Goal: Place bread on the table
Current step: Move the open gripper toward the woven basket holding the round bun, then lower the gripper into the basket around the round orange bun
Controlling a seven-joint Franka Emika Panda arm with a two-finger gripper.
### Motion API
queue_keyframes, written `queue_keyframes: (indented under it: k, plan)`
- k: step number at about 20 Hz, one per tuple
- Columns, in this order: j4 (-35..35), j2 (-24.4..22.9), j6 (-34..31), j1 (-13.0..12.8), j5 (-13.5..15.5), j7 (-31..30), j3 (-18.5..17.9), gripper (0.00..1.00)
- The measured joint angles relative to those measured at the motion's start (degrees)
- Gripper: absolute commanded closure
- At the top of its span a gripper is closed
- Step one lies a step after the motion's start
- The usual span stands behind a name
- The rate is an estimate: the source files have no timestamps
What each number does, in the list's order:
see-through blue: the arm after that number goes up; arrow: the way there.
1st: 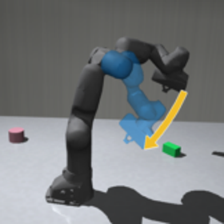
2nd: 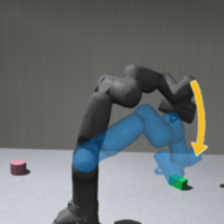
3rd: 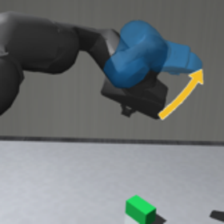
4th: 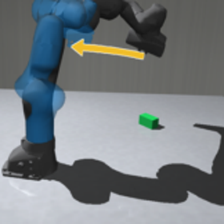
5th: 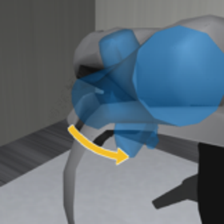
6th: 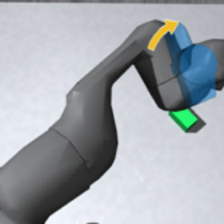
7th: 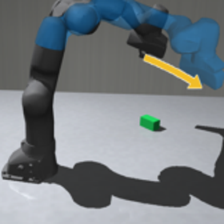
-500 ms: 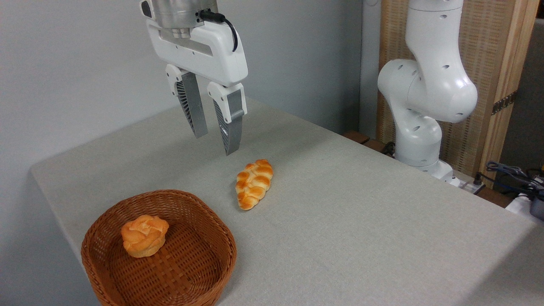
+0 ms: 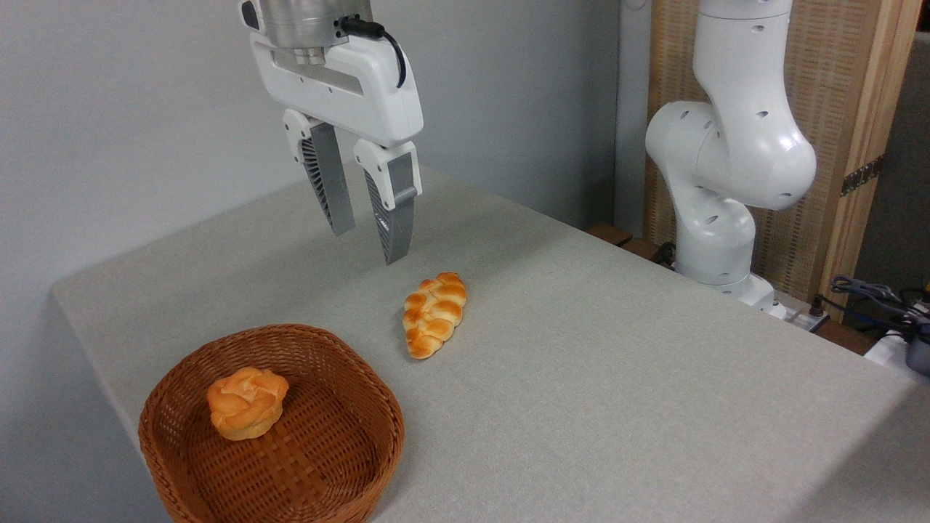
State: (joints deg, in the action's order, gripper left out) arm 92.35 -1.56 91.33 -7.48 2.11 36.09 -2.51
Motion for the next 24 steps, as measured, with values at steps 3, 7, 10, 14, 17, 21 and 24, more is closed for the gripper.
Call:
queue_keyframes:
  k: [3,7,10,14,17,21,24]
  plan:
    - [0.00,-0.02,0.00,-0.01,0.00,0.00,0.00,0.00]
    - [-0.02,-0.04,1.08,-0.01,0.00,0.00,0.00,0.00]
    - [0.02,-0.01,3.16,-0.03,0.07,0.00,0.00,0.00]
    - [0.76,0.31,10.11,-0.12,2.07,0.00,0.00,0.00]
    - [1.75,1.51,17.30,-0.14,3.35,0.00,0.00,0.00]
    - [2.58,4.09,22.49,-0.20,3.47,0.00,0.10,0.00]
    - [2.75,6.55,24.27,-0.39,3.52,0.00,1.27,0.00]
